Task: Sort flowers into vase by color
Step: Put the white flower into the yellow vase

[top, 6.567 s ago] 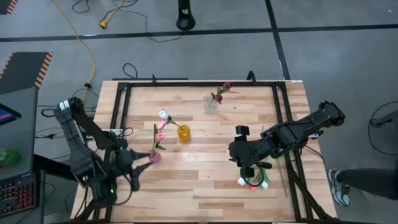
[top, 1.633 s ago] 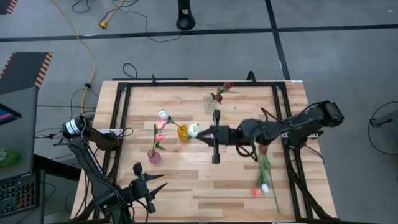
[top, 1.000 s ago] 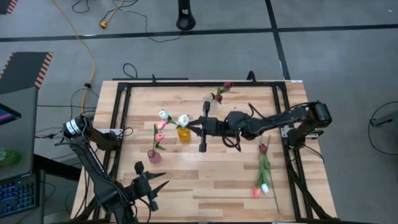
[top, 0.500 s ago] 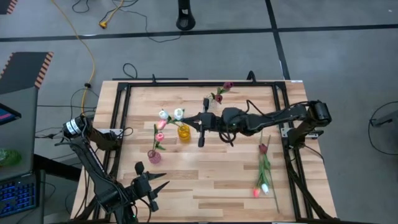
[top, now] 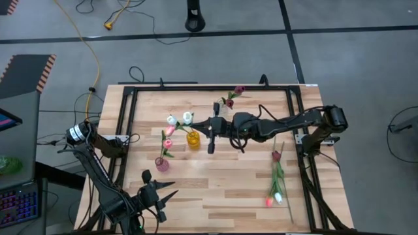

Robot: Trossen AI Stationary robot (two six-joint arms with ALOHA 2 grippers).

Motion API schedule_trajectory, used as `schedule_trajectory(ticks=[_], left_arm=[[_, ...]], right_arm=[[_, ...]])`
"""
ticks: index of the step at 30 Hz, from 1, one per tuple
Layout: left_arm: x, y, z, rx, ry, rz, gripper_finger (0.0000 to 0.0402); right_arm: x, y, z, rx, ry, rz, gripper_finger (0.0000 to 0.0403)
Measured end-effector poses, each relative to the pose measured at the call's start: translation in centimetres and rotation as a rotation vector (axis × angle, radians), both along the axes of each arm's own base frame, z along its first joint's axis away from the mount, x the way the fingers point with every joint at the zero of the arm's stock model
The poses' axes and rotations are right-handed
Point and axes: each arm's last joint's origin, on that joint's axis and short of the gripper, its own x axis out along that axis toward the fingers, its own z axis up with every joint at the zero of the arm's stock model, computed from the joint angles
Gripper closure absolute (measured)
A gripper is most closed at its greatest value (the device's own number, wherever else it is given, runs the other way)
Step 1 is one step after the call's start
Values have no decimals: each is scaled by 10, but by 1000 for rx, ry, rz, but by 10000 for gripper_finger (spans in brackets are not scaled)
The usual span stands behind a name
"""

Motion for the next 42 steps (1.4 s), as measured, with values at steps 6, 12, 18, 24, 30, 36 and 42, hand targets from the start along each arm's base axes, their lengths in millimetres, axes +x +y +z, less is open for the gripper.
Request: schedule_trajectory(ticks=[6,12,18,24,30,36,42], left_arm=[[0,0,0,11,4,-3,265],[0,0,0,15,1,-2,265],[0,0,0,29,7,-6,265],[0,0,0,36,10,-9,265],[2,1,0,37,11,-3,265],[5,4,0,51,18,7,265],[7,6,0,51,19,14,265]], right_arm=[[0,0,0,0,0,2,376],[0,1,0,26,-4,6,376],[0,1,0,27,-4,7,376],[0,1,0,51,-7,9,376],[0,1,0,63,-8,9,376],[0,1,0,63,-8,9,376],[0,0,0,61,-5,7,376]])
